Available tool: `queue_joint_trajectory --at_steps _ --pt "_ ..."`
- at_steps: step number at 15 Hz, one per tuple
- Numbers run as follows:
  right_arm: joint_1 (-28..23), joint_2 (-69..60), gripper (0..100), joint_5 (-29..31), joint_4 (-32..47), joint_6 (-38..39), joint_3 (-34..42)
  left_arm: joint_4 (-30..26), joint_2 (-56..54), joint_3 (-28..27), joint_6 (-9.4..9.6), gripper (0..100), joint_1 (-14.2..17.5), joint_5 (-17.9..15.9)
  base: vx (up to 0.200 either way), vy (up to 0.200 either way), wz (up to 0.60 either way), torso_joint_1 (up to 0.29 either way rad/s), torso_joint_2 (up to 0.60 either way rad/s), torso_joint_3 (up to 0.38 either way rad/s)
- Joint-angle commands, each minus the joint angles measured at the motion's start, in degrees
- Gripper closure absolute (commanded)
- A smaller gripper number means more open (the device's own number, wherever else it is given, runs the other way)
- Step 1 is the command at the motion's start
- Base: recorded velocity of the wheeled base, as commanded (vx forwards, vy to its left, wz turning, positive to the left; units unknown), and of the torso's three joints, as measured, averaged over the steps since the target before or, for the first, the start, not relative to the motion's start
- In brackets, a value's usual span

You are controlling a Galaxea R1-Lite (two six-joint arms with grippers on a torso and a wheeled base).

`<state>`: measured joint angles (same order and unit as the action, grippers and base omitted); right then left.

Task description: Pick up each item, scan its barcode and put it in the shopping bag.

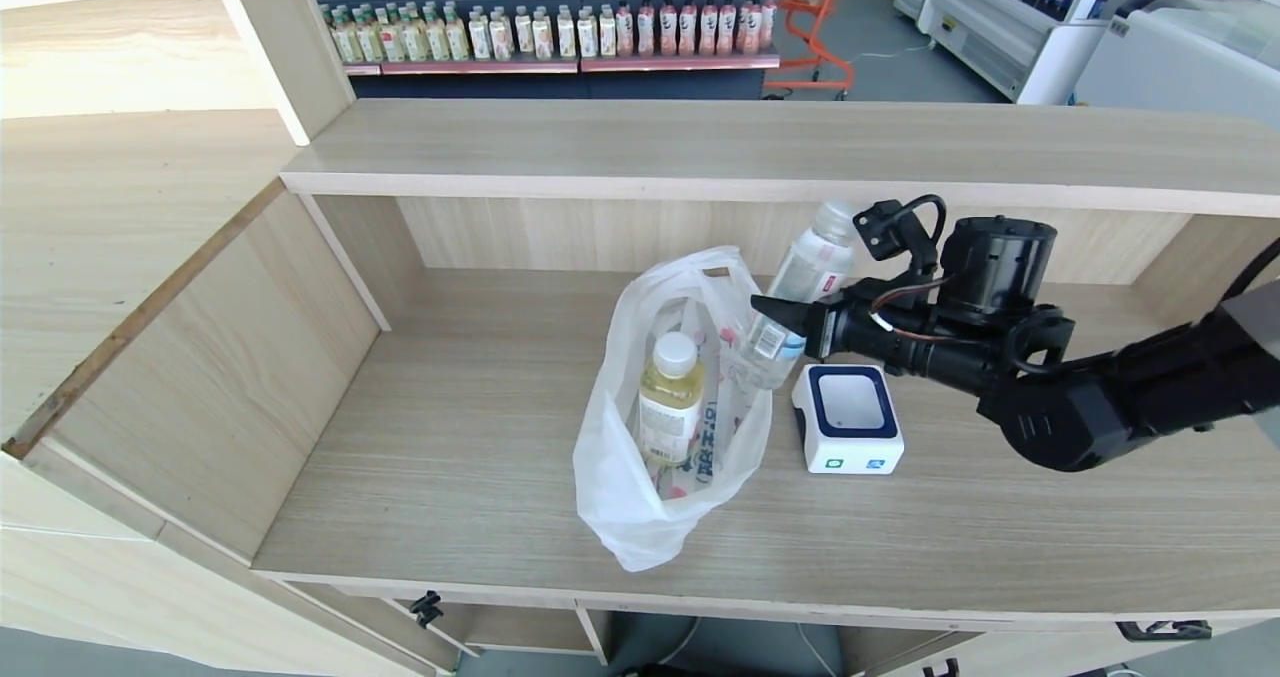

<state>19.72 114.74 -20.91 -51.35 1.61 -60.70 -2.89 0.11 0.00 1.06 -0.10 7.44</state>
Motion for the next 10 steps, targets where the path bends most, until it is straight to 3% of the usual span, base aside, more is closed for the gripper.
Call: queue_joint_trajectory --at_steps 1,3,10 --pt "1.11 9.45 100 -0.27 -4.64 -0.47 -3.81 -0.1 -0.02 0.0 -0.01 0 0.01 0.03 0.0 0.0 0.0 0.0 0.0 0.0" --pt "1.11 15.34 100 -0.36 -8.59 -4.16 -7.24 -0.01 -0.02 0.0 -0.01 0 0.01 0.03 0.0 0.0 0.0 0.0 0.0 0.0" --pt "2.86 23.25 100 -1.42 -8.95 -4.95 -17.17 -0.01 -0.02 0.0 -0.01 0 0.01 0.03 0.0 0.0 0.0 0.0 0.0 0.0"
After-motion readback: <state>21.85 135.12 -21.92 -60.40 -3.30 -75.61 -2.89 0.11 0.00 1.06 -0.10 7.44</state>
